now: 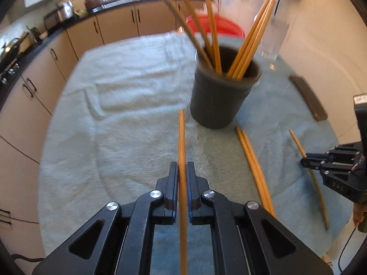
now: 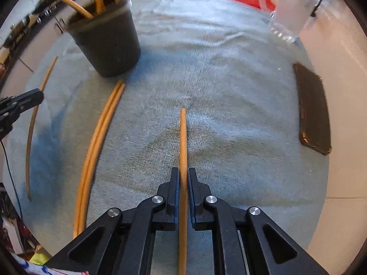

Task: Organize utensils
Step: 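Lift both chopsticks upright and carry them above the black holder, then lower the chopsticks into the holder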

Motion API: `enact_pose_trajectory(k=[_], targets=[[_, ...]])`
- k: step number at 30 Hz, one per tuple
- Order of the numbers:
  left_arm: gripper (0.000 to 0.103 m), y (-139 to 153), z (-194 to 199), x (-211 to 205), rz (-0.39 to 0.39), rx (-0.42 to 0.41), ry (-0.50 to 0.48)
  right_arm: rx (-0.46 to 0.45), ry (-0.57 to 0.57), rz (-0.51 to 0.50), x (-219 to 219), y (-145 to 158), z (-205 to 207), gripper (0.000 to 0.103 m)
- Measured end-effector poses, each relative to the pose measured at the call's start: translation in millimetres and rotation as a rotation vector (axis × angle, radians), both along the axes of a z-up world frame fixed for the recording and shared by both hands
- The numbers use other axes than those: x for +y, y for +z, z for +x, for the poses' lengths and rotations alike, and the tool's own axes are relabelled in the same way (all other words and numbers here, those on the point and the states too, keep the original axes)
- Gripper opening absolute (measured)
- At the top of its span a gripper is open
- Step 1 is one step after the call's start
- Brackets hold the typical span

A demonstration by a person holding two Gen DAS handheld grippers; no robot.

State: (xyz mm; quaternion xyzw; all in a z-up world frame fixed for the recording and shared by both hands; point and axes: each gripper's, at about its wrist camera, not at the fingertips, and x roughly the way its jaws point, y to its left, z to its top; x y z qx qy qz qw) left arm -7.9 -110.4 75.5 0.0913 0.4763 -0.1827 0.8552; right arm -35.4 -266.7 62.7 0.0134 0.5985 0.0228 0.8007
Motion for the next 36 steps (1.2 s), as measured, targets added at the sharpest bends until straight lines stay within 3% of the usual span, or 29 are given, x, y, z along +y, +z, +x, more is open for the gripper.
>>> enact_pose_trajectory(k=[8,14,24,36], targets=[[0.006,50,-48,34,-0.167,-0.108,0.035,-0.267,-0.018,0.073,-2,60,-57,0.007],[0.006,67,-78,41,-0.172,-0.206,0.038,-0.416,-0.031,0.063,-8,99,-86,0.007],[0.006,90,-116,60,-0.216,-0.309,0.061,-0.522,-0.018,0.048,3,112,-116,0.007],[0.006,114,-111,61,-0.283,-0.343,0.073,-0.593,-0.022,0.074,1,133,-112,0.007]])
